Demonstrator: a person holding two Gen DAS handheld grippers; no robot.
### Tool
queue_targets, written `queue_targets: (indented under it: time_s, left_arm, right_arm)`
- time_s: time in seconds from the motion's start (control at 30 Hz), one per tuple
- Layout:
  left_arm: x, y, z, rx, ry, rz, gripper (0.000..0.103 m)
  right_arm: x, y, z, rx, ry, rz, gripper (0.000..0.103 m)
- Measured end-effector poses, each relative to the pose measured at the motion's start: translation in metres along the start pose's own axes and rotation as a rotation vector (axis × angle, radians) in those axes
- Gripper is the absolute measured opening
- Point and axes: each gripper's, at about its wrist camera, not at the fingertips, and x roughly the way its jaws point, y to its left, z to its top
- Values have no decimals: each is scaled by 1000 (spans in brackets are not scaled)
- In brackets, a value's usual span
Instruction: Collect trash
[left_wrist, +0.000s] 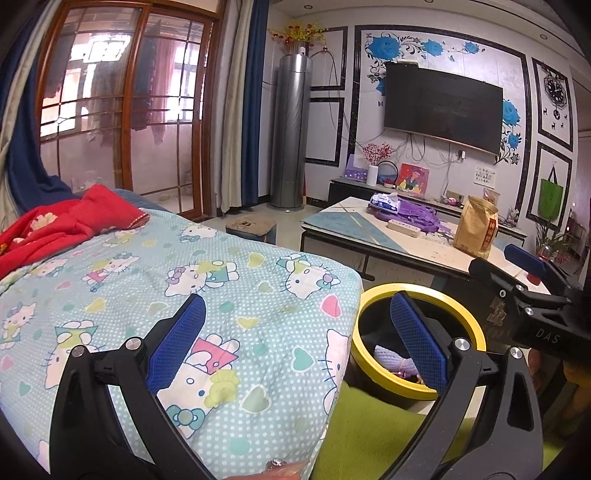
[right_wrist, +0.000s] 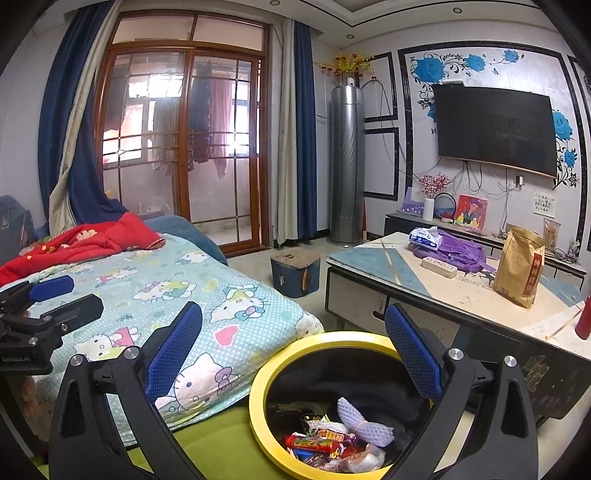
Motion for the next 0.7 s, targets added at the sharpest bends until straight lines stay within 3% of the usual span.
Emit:
queue_targets:
  time_s: [0.7]
  left_arm:
    - [-3,0,4,-12,-14,-1,92]
  right_arm:
    - [2,-5,-3,12,2,-8,97]
